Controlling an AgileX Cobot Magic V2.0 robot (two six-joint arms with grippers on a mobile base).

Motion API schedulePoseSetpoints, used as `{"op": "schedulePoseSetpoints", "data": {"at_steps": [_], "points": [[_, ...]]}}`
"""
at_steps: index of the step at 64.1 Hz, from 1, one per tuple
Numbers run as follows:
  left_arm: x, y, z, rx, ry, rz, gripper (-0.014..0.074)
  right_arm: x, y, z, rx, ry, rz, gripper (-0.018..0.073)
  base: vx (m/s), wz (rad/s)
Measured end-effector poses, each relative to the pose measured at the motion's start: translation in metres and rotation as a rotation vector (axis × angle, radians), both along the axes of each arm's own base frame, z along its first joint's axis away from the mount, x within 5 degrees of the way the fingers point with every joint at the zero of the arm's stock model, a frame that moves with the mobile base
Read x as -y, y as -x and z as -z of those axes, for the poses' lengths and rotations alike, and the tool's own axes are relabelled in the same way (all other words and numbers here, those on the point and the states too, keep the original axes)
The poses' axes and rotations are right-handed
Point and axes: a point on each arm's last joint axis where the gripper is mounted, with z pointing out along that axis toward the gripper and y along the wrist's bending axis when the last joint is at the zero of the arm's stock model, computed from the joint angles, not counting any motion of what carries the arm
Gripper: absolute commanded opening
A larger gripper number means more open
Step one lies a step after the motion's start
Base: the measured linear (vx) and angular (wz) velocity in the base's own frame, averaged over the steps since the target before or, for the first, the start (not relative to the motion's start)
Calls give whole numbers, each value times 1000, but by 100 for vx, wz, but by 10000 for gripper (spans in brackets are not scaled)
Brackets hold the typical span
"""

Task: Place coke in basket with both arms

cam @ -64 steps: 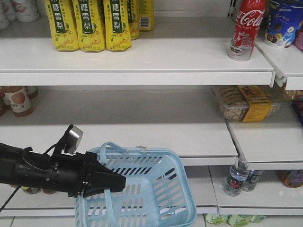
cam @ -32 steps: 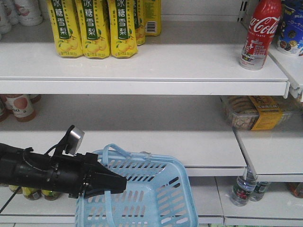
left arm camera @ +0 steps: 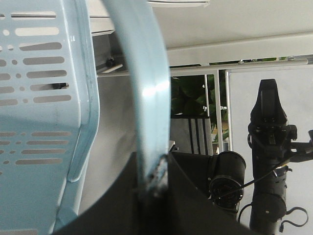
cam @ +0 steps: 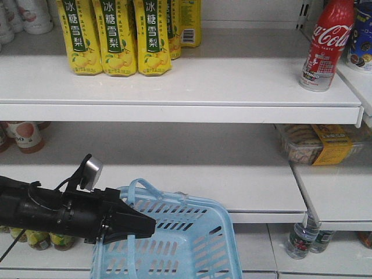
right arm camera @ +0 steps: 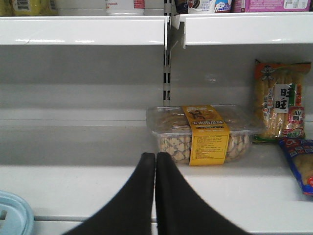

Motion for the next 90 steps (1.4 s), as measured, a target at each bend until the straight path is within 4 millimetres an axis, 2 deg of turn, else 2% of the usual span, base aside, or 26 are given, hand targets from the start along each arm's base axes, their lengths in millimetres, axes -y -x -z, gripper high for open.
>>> {"op": "schedulePoseSetpoints", "data": {"at_steps": [90], "points": [[0,1,-1,-10,8,9,-6,0,0,0,0,0,0,-10,3,0]]}}
